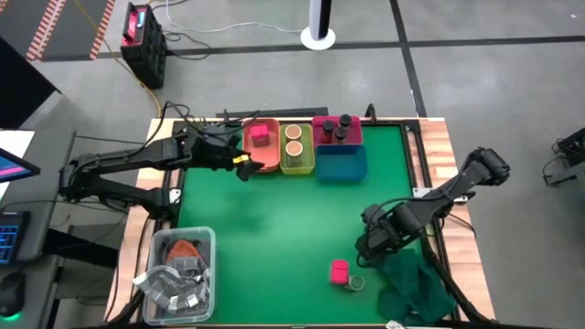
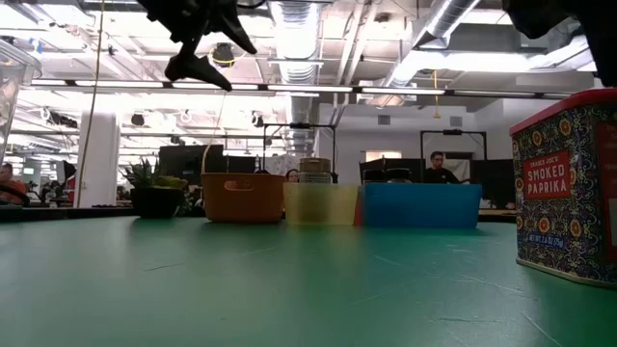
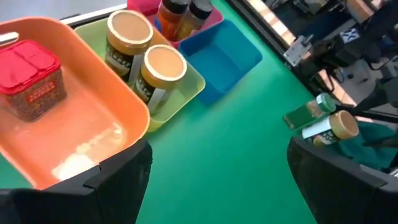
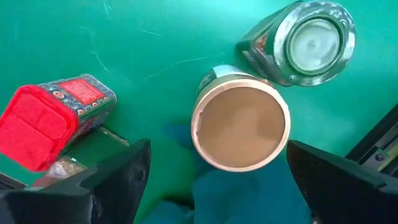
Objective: Sort spices by type
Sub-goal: Put the brown seasoning bottle into the yellow bin
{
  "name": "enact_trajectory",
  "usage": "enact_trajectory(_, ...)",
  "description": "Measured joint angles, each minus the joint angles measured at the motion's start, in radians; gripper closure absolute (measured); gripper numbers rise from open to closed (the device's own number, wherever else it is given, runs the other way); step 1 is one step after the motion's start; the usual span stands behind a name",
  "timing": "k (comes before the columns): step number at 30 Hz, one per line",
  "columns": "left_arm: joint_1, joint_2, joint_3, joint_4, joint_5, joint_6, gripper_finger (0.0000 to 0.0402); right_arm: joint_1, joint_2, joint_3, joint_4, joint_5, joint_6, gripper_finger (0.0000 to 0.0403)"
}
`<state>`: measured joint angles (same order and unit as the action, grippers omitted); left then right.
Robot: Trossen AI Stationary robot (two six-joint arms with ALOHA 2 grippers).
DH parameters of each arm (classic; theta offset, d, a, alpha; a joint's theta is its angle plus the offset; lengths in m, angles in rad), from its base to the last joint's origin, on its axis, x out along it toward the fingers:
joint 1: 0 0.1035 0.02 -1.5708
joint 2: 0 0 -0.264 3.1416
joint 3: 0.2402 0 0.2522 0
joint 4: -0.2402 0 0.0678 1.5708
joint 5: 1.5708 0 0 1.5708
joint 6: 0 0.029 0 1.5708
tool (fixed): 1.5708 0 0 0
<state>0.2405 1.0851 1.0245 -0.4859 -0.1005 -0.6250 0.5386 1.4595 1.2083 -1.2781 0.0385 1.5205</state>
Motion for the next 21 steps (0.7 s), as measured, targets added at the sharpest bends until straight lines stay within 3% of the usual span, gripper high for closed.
enact_trajectory(21, -0.001, 0.0, 0.0, -0.049, 0.043, 0.016, 0.0045, -0.033, 0.001, -0.088, 0.074, -0.038, -0.026, 0.0003)
